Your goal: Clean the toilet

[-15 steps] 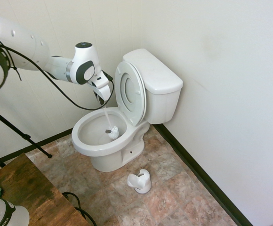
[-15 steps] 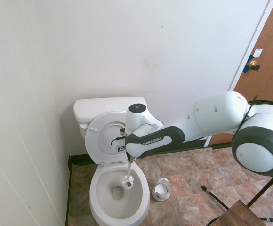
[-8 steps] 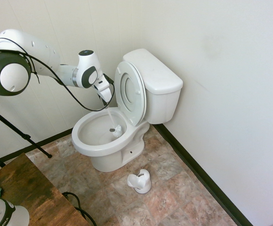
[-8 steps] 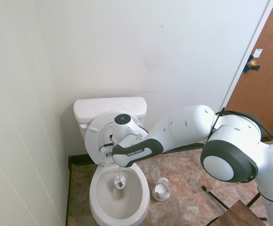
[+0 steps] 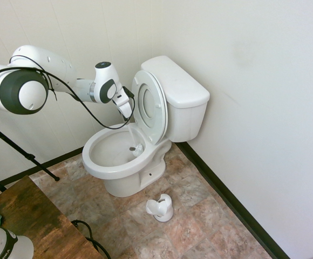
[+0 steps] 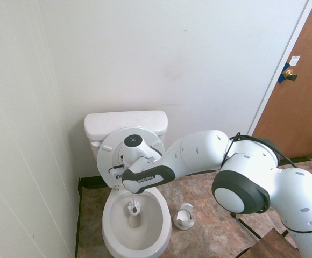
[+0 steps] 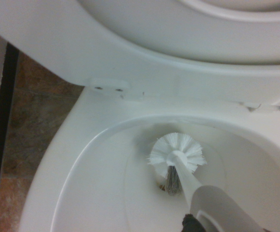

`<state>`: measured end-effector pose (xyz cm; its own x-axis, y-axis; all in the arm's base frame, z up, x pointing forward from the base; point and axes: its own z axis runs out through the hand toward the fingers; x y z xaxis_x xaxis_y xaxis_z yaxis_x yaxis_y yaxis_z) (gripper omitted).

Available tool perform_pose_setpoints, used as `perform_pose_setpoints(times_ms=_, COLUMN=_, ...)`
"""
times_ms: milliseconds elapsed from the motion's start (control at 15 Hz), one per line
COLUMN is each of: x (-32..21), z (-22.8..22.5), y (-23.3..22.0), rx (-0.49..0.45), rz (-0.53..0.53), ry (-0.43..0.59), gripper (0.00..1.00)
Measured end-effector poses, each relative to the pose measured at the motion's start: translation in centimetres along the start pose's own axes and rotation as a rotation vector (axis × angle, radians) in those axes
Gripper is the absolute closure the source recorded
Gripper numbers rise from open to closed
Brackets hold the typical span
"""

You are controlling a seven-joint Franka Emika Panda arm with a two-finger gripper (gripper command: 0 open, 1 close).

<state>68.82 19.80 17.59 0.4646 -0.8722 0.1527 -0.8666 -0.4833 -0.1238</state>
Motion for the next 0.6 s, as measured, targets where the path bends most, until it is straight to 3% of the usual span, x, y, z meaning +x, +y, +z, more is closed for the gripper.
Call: perform_pose_setpoints(times_ms=600, x=-6.8, z=-0.2, y=-0.6, rx=-0.007, rz=-0.079, ry=-0.011, gripper=1.00)
